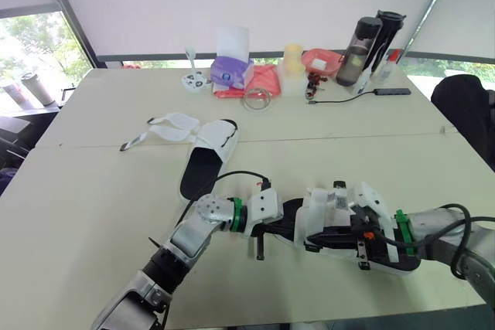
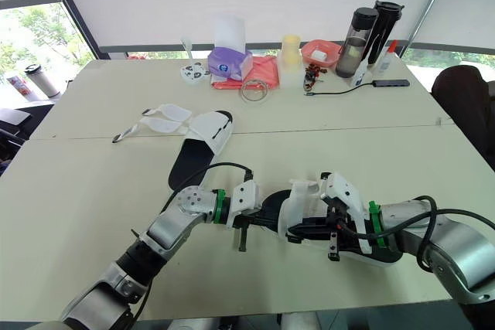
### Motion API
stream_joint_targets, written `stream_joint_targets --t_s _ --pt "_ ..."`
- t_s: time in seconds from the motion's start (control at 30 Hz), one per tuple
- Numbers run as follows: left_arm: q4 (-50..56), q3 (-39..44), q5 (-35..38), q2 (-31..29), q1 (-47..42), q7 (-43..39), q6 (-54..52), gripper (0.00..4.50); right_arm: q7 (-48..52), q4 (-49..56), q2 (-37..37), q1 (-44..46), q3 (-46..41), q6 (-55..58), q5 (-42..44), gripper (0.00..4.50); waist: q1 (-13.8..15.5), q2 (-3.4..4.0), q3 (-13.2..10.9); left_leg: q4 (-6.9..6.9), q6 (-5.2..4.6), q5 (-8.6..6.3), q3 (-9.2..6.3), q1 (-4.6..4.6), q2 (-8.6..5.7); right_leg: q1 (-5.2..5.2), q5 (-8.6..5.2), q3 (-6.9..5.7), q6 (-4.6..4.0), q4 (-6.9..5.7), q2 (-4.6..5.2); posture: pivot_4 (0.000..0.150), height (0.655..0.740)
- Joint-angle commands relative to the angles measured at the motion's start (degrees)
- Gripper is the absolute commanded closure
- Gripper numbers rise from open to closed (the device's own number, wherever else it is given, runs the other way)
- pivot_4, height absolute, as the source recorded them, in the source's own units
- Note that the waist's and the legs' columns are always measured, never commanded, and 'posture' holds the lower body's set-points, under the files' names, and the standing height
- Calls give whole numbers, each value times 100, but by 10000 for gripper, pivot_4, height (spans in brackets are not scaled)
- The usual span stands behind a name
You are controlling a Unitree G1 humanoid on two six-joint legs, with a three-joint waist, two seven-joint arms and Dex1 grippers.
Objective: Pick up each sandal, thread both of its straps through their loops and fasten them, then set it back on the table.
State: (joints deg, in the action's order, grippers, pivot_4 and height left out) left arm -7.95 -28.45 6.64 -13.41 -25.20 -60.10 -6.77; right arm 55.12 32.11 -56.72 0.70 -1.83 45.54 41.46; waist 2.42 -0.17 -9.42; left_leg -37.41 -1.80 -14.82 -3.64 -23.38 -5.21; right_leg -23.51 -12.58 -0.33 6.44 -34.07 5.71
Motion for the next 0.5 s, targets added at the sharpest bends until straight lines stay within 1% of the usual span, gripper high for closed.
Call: stream_joint_targets --t_s 0.03,0.1,0.17,0.2,0.23,0.33,0.5 --pt "-173 -50 -179 -45 51 58 -33 45000 126 -34 -27 -121 152 -75 -158 42226 -1 0 0 0 0 0 0 0 0 0 0 0 0 0 0 1500 7400" --pt "-168 -53 -179 -46 59 64 -35 45000 195 -51 -42 -155 96 -111 -140 36047 2 0 0 0 0 0 0 0 0 1 0 0 0 0 0 1500 7400" --pt "-144 -58 -180 -52 78 70 -42 45000 231 -32 -60 -215 54 -154 -149 26265 1 0 0 -1 0 0 0 0 0 1 0 0 0 0 0 1500 7400" --pt "-136 -59 -179 -54 85 71 -47 45000 211 -24 -43 -253 6 -205 -172 22495 1 0 0 -1 0 0 0 0 0 1 0 0 0 0 0 1500 7400" --pt "-119 -60 -174 -63 99 70 -54 45000 138 -4 0 -305 -94 -258 -188 16043 1 -1 0 -1 0 0 0 1 0 2 0 0 0 0 0 1500 7400" --pt "-100 -55 -150 -78 120 59 -77 45000 -120 142 106 -450 -682 -90 150 603 0 -1 0 -2 0 0 0 1 0 2 1 0 0 -1 0 1500 7400" --pt "-150 -22 -46 -64 131 -20 -131 45000 -311 786 -5 -1079 -1893 723 1280 186 2 -3 -1 -4 0 0 0 0 0 4 1 1 0 -1 1 1500 7400"
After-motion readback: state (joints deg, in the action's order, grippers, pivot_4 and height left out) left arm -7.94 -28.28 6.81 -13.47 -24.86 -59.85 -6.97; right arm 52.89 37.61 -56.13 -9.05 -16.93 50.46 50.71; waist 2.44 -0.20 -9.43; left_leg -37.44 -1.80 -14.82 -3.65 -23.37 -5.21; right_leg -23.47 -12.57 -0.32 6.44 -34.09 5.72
